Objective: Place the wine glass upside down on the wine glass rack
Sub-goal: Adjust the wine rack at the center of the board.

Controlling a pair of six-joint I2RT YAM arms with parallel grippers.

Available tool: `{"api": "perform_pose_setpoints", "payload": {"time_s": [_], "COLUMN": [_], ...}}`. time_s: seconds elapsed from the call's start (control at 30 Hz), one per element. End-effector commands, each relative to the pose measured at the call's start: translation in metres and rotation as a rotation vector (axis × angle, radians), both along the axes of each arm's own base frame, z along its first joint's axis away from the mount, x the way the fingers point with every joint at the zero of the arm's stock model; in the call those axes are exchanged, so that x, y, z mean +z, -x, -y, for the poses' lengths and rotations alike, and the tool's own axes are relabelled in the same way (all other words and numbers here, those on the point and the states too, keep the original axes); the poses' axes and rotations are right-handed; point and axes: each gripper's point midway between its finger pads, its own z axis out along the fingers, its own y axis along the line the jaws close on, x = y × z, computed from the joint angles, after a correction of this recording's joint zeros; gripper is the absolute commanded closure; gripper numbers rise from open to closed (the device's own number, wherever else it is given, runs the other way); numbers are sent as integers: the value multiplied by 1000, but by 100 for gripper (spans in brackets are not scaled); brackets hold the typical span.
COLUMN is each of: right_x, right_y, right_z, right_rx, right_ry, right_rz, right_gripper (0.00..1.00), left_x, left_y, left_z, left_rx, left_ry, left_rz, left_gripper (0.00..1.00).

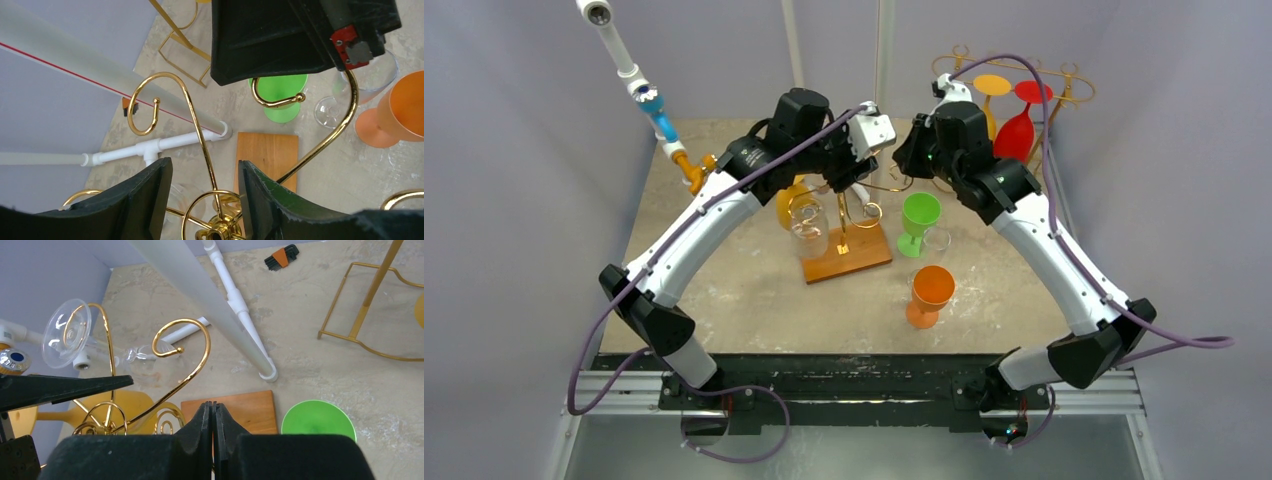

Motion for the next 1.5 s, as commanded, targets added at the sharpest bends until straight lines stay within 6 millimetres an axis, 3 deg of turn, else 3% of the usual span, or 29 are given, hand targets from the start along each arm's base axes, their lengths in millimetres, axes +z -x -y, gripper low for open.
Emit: {"api": "perform_pose_setpoints", "payload": {"time_s": [0.0,0.37,0.63,0.87,1.13,1.27,1.33,1.47], "right_x": [-43,-51,-41,-27,-23,-27,-33,-66], "right_y": [35,46,47,35,34,47,61,96], "right_z": [-18,-15,-3,42,79,106,115,120], "right_rx": [106,109,90,-9,-98,-162,-177,-153], "right_ry": [27,15,32,24,61,80,85,82], "right_rz": [-163,-179,-164,-134,-119,-121,-130,-201], "right_gripper": [94,92,64,43,38,37,37,37], "left_x": [1,1,18,39,54,78,92,123], "left_y": [0,-1,9,21,29,34,35,42], "left_z": [6,19,17,8,-2,-12,-20,-42], "left_rx": [37,4,-21,-35,-35,-16,22,95], "left_ry": [15,23,47,69,74,98,109,118], "left_rz": [-32,-38,-32,12,48,92,104,133], "left_gripper": [46,47,44,39,39,37,29,21]}}
